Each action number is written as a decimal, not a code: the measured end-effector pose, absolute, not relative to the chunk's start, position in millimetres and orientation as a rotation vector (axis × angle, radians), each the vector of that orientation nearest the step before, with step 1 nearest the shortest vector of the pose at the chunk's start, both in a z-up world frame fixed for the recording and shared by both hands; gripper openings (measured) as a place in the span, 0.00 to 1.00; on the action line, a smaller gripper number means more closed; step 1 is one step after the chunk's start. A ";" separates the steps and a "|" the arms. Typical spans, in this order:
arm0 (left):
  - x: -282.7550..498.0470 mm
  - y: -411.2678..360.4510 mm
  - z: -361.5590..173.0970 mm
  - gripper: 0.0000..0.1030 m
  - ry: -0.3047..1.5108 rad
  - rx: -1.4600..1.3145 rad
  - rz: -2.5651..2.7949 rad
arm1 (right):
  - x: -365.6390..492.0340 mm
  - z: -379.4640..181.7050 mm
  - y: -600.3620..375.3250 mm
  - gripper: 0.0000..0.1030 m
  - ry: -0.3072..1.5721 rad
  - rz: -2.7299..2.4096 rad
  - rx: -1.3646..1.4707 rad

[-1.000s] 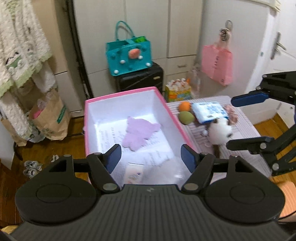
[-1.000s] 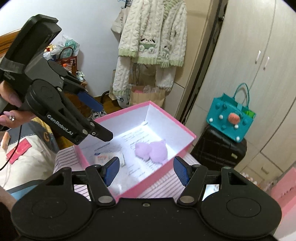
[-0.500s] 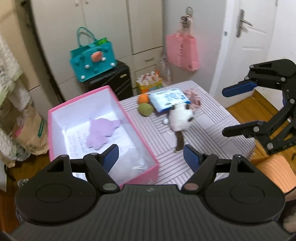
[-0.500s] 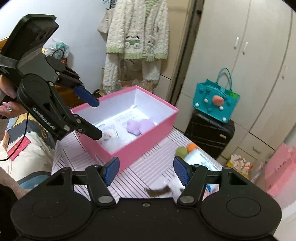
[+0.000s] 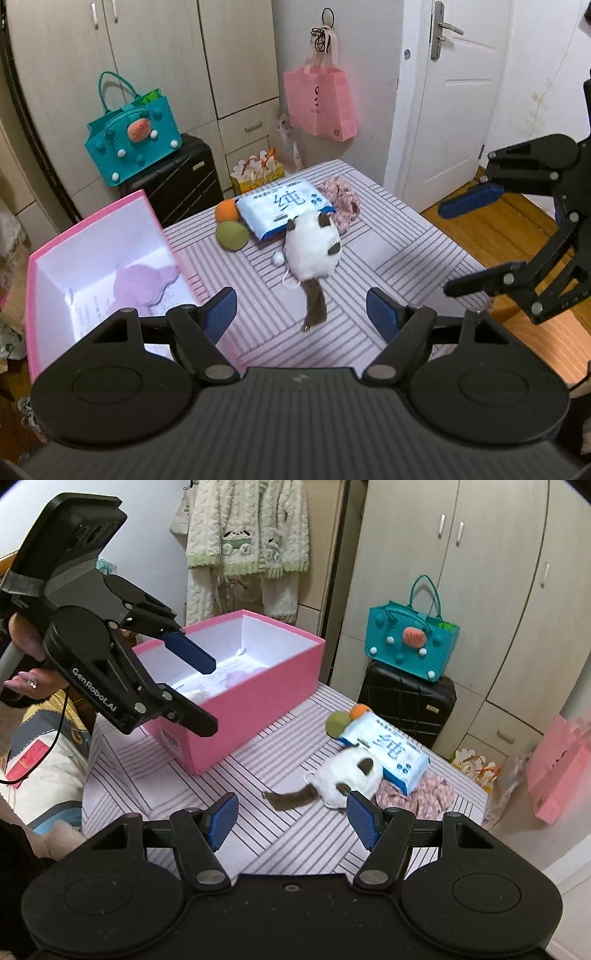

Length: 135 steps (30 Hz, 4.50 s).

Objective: Organize soft objects
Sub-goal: 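Move both tools back toward the white-and-brown plush toy, then grasp the green egg-shaped sponge with the left tool while the right tool grasps the pink floral cloth, then carry the green sponge and floral cloth over the pink shoebox with both tools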

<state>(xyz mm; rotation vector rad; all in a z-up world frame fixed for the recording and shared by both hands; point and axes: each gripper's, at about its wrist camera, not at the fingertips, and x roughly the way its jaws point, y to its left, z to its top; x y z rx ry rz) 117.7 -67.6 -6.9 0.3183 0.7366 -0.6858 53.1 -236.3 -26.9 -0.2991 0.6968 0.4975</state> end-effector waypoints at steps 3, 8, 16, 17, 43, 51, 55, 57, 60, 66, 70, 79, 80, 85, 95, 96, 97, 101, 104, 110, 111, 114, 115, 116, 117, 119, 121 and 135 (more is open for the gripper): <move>123.7 -79.8 -15.6 0.74 0.734 0.298 -0.697 | 62.8 -39.0 -249.9 0.68 0.703 0.500 -0.266; 143.0 -98.0 -28.3 0.74 0.763 0.257 -0.701 | 76.5 -53.7 -272.9 0.68 0.678 0.473 -0.253; 192.5 -115.9 -39.0 0.71 0.775 0.258 -0.645 | 112.8 -78.6 -307.8 0.68 0.592 0.391 -0.294; 199.2 -118.0 -40.1 0.68 0.776 0.278 -0.627 | 120.5 -83.6 -310.9 0.68 0.591 0.382 -0.305; 314.6 -158.0 -89.5 0.53 1.019 0.710 -0.632 | 227.4 -153.6 -329.8 0.89 0.665 0.594 -0.445; 341.2 -156.6 -89.1 0.53 1.080 0.670 -0.686 | 239.2 -158.3 -334.3 0.89 0.698 0.662 -0.437; 348.6 -153.4 -87.0 0.53 1.064 0.615 -0.704 | 246.1 -159.4 -338.9 0.89 0.709 0.684 -0.410; 351.2 -153.9 -88.8 0.53 1.069 0.614 -0.703 | 250.5 -160.4 -340.7 0.89 0.718 0.689 -0.394; 353.5 -157.4 -93.1 0.53 1.077 0.630 -0.700 | 251.7 -160.8 -340.0 0.89 0.720 0.689 -0.389; 360.4 -159.3 -106.3 0.53 1.126 0.633 -0.680 | 247.3 -161.9 -337.4 0.88 0.708 0.676 -0.381; 360.0 -158.6 -108.2 0.47 1.128 0.606 -0.681 | 242.4 -162.4 -335.6 0.83 0.701 0.661 -0.363; 348.5 -156.5 -106.1 0.40 1.132 0.600 -0.661 | 219.7 -161.7 -329.9 0.49 0.655 0.598 -0.372; 344.4 -156.9 -105.4 0.40 1.127 0.604 -0.665 | 216.8 -161.3 -328.8 0.44 0.657 0.588 -0.376; 324.1 -152.8 -99.5 0.40 1.098 0.564 -0.675 | 205.1 -156.2 -326.0 0.31 0.695 0.533 -0.359; 269.4 -137.3 -80.0 0.40 1.026 0.497 -0.697 | 172.5 -148.9 -324.5 0.26 0.751 0.476 -0.278; 263.9 -135.7 -77.3 0.40 1.017 0.491 -0.700 | 168.4 -147.9 -323.6 0.25 0.753 0.471 -0.280; 259.1 -133.9 -75.2 0.40 1.009 0.483 -0.702 | 159.4 -146.4 -323.0 0.25 0.752 0.467 -0.283; 243.1 -125.6 -65.6 0.40 0.982 0.443 -0.708 | 145.4 -138.4 -321.4 0.24 0.753 0.449 -0.271; 231.4 -118.2 -60.8 0.40 0.966 0.419 -0.711 | 138.6 -133.5 -320.4 0.23 0.768 0.434 -0.241; 209.3 -97.3 -51.8 0.40 0.970 0.336 -0.748 | 125.0 -119.6 -320.1 0.23 0.791 0.394 -0.096; 205.0 -93.2 -50.6 0.40 0.967 0.326 -0.756 | 123.4 -118.1 -320.8 0.23 0.802 0.397 -0.061; 190.2 -82.8 -46.4 0.40 0.943 0.313 -0.762 | 115.6 -114.5 -315.9 0.23 0.820 0.402 -0.017; 185.5 -78.7 -44.1 0.40 0.939 0.305 -0.768 | 113.1 -113.0 -312.7 0.23 0.828 0.410 -0.010; 181.8 -76.2 -42.4 0.40 0.938 0.299 -0.771 | 110.7 -111.0 -309.3 0.23 0.838 0.419 0.000; 177.9 -72.6 -40.4 0.40 0.936 0.296 -0.774 | 108.4 -108.9 -305.1 0.23 0.851 0.428 0.008; 169.0 -66.7 -35.8 0.41 0.927 0.299 -0.778 | 103.7 -103.9 -295.6 0.23 0.876 0.440 0.012; 159.2 -61.4 -31.2 0.41 0.920 0.307 -0.790 | 98.8 -97.5 -285.1 0.23 0.887 0.427 0.010; 105.6 -13.3 -19.4 0.42 0.931 0.282 -0.718 | 76.0 -55.5 -212.0 0.23 0.804 0.580 -0.091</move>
